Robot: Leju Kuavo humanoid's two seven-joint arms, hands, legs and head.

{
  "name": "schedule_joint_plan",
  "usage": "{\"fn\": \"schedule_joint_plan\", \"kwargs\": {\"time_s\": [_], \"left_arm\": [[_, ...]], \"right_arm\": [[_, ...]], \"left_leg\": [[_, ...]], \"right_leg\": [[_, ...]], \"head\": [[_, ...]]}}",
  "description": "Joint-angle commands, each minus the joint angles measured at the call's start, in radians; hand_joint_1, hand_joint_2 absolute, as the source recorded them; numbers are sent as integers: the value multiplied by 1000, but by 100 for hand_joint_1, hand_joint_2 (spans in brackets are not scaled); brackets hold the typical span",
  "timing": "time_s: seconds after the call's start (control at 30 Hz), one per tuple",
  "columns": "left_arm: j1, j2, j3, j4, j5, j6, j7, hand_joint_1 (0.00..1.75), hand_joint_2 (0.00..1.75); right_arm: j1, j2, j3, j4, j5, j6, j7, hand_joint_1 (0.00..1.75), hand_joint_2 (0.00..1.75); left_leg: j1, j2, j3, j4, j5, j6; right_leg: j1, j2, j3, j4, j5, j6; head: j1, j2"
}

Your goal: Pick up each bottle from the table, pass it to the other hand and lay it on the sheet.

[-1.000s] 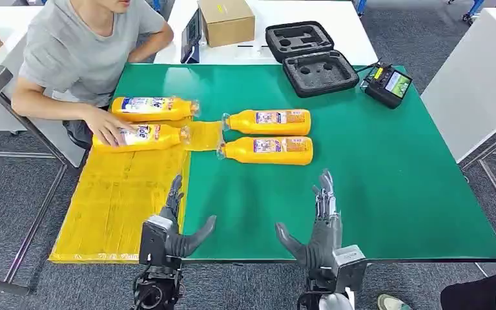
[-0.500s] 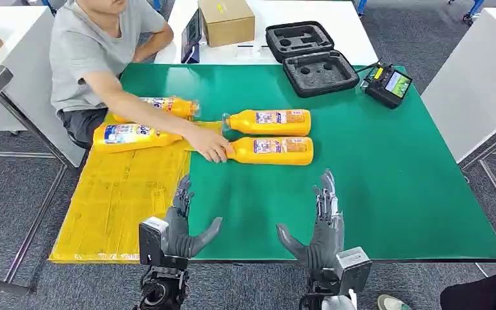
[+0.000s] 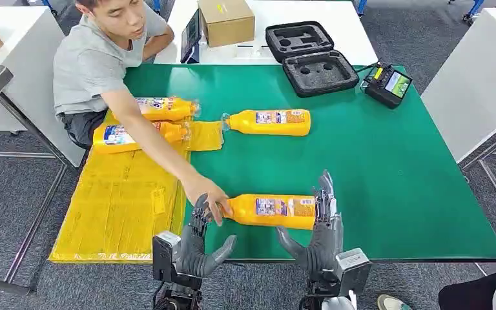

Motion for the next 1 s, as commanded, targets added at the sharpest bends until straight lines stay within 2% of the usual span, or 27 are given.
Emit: {"fn": "schedule_joint_plan", "kwargs": {"time_s": [0.03,0.17,0.33,0.43,0.53,0.63,0.67,0.93,1.0], "left_arm": [[-15,13,-57,82,87,0,38,0,175],[-25,25,-83,90,86,-65,9,0,175],[-24,24,-82,98,85,-65,12,0,175],[-35,23,-93,99,-9,-12,-31,0,175],[-40,13,-73,83,-45,-34,-31,0,175],[-1,-36,51,-77,-261,26,-31,0,175],[-1,-36,51,-77,-261,26,-31,0,175],[-1,-36,51,-77,-261,26,-31,0,175],[6,-36,71,-149,-329,73,-31,0,175]], "right_arm": [[-35,-3,13,20,-5,-12,2,0,175],[-40,-8,27,19,-3,-13,2,0,175],[-39,-8,28,14,-7,-11,2,0,175],[-45,-10,36,15,-5,-2,2,0,175],[-66,-12,45,38,1,6,2,0,175],[-77,-43,110,50,56,-106,2,0,175],[-77,-43,110,50,56,-106,2,0,175],[-77,-43,110,50,56,-106,2,0,175],[-86,-68,151,82,115,-201,2,0,175]], "left_leg": [[0,1,7,-1,-3,-1],[0,1,6,-1,-2,-1],[0,1,4,-1,-1,-1],[0,1,8,-2,-3,-2],[0,1,4,-1,-1,-1],[1,3,5,0,-2,-1],[1,3,2,1,-2,-1],[0,1,5,-1,-2,-1],[0,1,6,-1,-2,-1]], "right_leg": [[0,3,6,-1,-2,-1],[0,2,5,-1,-2,-1],[0,2,3,-1,-1,-1],[0,3,7,-1,-2,-2],[0,2,4,-1,-1,-1],[0,4,4,0,-1,-1],[1,4,1,1,-1,-1],[0,2,5,-1,-1,-1],[0,2,6,-1,-2,-1]], "head": [[0,0],[0,0],[0,0],[0,0],[0,0],[0,0],[0,0],[0,0],[0,0]]}}
